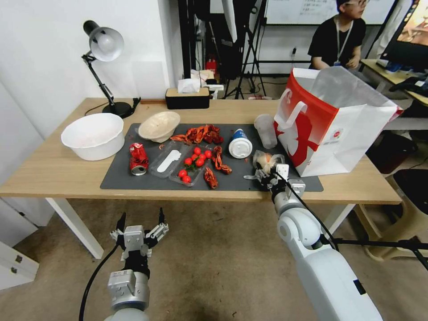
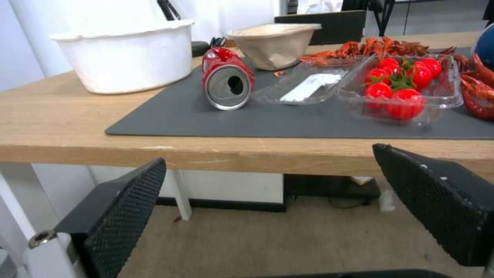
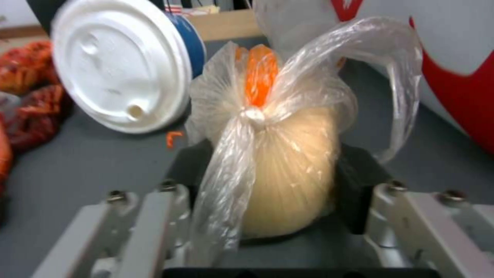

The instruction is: Pick up the trash from the table and place it into the takeout bag.

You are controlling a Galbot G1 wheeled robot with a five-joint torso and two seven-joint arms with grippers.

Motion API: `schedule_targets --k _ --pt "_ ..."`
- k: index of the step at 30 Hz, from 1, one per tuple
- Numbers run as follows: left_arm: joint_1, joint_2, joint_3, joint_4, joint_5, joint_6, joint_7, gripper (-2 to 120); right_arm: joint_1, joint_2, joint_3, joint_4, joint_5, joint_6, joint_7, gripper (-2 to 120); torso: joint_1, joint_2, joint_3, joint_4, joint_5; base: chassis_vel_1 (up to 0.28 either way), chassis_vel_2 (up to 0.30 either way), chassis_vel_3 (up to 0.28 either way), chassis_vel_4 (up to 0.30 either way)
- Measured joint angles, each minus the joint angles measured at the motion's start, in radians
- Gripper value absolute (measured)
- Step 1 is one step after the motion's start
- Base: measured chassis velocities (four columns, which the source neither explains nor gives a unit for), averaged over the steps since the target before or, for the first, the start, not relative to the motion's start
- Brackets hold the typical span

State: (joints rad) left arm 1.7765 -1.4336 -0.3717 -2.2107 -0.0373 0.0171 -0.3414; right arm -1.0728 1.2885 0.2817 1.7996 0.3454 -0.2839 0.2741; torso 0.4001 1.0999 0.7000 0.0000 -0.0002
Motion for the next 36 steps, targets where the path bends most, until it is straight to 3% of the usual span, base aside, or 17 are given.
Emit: schedule_targets --k 11,20,21,22,25,28,32,33,36 --pt "0.007 -0.007 0.000 0.001 0.007 -0.014 -0.003 100 -0.004 0.005 0.001 0.006 0.075 -0.050 0.015 11 0.000 0.000 0.000 0.0000 0.0002 0.000 0.000 0.000 0.000" --pt "0.009 -0.009 0.001 -0.001 0.009 -0.018 -0.004 100 -0.047 -0.032 0.021 0.120 0.074 -0.029 -0.008 8 0.000 0.000 0.000 0.0001 0.0002 0.000 0.000 0.000 0.000" --pt "0.012 -0.010 0.001 -0.004 0.010 -0.020 -0.004 100 -0.078 -0.066 0.039 0.211 0.072 -0.026 -0.029 8 0.000 0.000 0.000 -0.0001 0.0002 0.000 0.000 0.000 0.000" --pt "0.012 -0.010 0.001 -0.004 0.010 -0.020 -0.004 100 -0.078 -0.066 0.039 0.211 0.072 -0.026 -0.029 8 0.000 0.000 0.000 -0.0001 0.0002 0.000 0.000 0.000 0.000" --pt "0.015 -0.011 -0.001 -0.007 0.009 -0.025 -0.005 100 -0.111 -0.145 0.077 0.378 0.082 -0.022 -0.060 8 0.000 0.000 0.000 -0.0002 0.0003 0.000 0.000 0.000 0.000" --pt "0.014 -0.012 -0.002 -0.009 0.008 -0.026 -0.005 100 -0.040 -0.212 0.107 0.433 0.151 -0.034 -0.036 8 0.000 0.000 0.000 -0.0001 0.0002 0.000 0.000 0.000 0.000" --pt "0.024 -0.014 -0.004 -0.014 0.010 -0.026 -0.005 100 0.121 -0.304 0.138 0.392 0.276 -0.068 0.013 8 0.000 0.000 0.000 0.0003 0.0001 0.000 0.000 0.000 0.000" --pt "0.033 -0.014 -0.008 -0.024 0.011 -0.025 -0.005 100 0.212 -0.358 0.151 0.334 0.348 -0.088 0.047 8 0.000 0.000 0.000 0.0000 0.0004 0.000 0.000 0.000 0.000" --pt "0.038 -0.009 -0.016 -0.030 0.011 -0.025 -0.004 100 0.300 -0.405 0.154 0.248 0.443 -0.135 0.114 13 0.000 0.000 0.000 -0.0001 0.0002 0.000 0.000 0.000 0.000"
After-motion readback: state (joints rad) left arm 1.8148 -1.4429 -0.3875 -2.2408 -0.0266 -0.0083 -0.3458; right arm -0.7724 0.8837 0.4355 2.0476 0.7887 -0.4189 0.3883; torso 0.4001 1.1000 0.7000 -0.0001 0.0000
